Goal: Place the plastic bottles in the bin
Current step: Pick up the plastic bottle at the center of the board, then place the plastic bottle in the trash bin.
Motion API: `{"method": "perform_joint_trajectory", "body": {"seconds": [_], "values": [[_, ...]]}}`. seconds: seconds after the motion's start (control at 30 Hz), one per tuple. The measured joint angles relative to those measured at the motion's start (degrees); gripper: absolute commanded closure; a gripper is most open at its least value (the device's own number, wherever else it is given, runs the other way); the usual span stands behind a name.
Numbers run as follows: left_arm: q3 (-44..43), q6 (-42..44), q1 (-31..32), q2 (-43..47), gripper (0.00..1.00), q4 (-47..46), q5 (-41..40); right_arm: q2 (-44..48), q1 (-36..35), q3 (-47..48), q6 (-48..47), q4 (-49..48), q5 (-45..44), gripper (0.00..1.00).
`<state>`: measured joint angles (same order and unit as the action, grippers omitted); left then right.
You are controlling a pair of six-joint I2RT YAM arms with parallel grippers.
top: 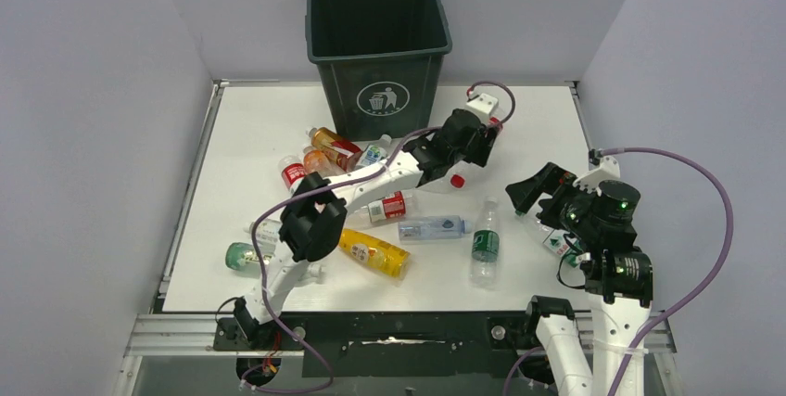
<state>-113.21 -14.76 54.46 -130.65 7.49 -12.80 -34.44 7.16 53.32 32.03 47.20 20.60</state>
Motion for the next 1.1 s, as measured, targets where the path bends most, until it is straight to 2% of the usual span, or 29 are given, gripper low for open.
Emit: {"method": "perform_joint_trajectory", "body": {"seconds": [0.3,0.67,0.87,1.1], "values": [[0.6,0.5,-3.3,9.1,0.49,0.5,1.5,0.2,0.0,0.0,0.0,0.0,0.0,0.02],[1.9,0.5,-11.8,23.3,0.48,0.9,3.9,0.2,0.0,-0.9,1.0,-0.1,1.0,0.02],[5.0,-0.1,-19.8,30.8,0.48,0.4,5.0,0.2,0.0,-0.9,1.3,-0.1,1.2,0.02],[5.1,-1.2,-32.0,33.5,0.48,0.4,7.7,-1.0,0.0,0.2,1.2,0.8,1.5,0.02]]}}
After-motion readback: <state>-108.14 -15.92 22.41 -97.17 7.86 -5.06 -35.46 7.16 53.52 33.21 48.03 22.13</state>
